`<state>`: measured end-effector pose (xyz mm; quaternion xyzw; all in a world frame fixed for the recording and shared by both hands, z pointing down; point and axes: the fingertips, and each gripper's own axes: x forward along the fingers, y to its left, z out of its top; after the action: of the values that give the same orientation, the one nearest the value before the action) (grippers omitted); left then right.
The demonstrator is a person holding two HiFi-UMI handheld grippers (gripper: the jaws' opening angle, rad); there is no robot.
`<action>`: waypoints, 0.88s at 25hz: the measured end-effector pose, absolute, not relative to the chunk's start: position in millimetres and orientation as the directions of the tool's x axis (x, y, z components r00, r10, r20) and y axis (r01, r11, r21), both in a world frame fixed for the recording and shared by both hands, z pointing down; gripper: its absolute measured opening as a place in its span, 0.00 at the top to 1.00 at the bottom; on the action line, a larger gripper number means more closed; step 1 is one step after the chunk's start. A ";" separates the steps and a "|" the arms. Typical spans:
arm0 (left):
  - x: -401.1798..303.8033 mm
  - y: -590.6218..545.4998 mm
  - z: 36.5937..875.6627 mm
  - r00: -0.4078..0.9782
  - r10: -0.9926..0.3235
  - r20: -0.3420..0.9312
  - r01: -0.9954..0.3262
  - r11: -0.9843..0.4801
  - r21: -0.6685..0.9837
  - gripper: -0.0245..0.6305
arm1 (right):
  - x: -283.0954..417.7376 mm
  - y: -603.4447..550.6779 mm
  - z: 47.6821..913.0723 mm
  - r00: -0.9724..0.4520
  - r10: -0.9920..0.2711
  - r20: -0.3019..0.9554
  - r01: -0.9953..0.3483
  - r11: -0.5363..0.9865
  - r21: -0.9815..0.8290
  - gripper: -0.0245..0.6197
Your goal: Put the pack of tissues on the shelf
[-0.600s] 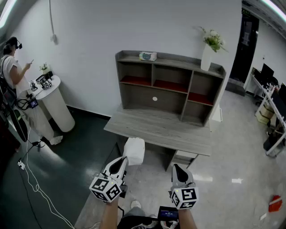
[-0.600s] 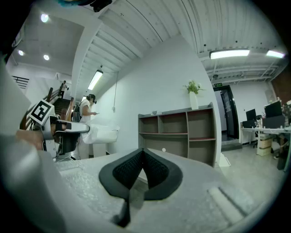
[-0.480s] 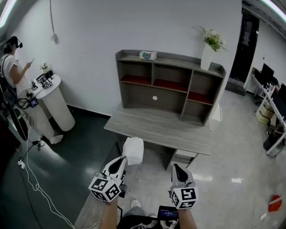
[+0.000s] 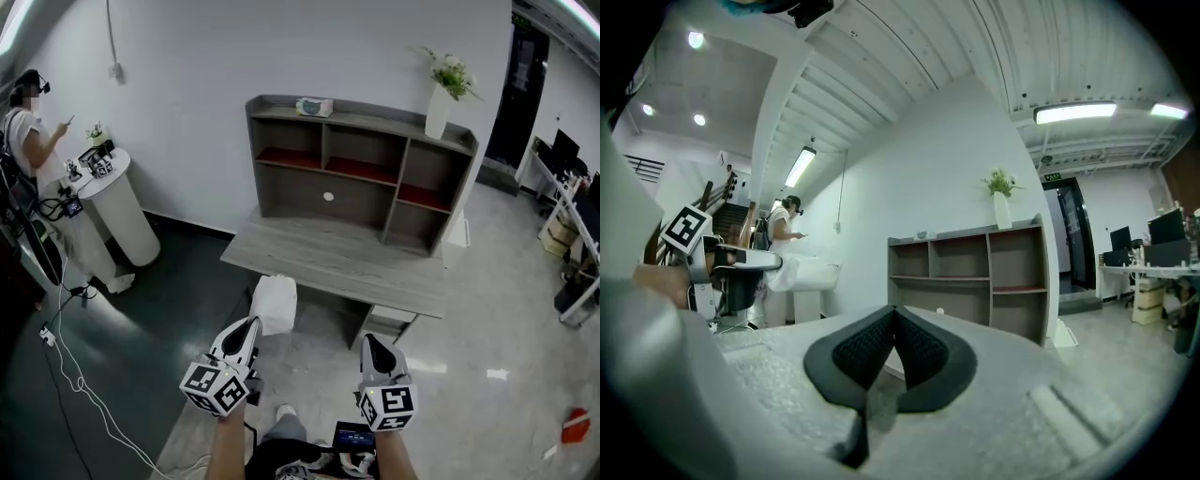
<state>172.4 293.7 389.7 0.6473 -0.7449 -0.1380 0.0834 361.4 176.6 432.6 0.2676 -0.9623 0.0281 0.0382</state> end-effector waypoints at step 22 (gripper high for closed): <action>-93.6 84.4 393.6 -0.062 -0.995 -0.073 -0.935 0.033 0.352 0.95 | 111.0 -27.6 432.4 -0.808 -0.583 0.079 -0.588 0.795 -0.146 0.95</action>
<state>-93.6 84.4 393.6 0.6779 -0.7120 -0.1553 0.0967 111.0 -27.6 432.4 0.3093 -0.9473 0.0822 0.0150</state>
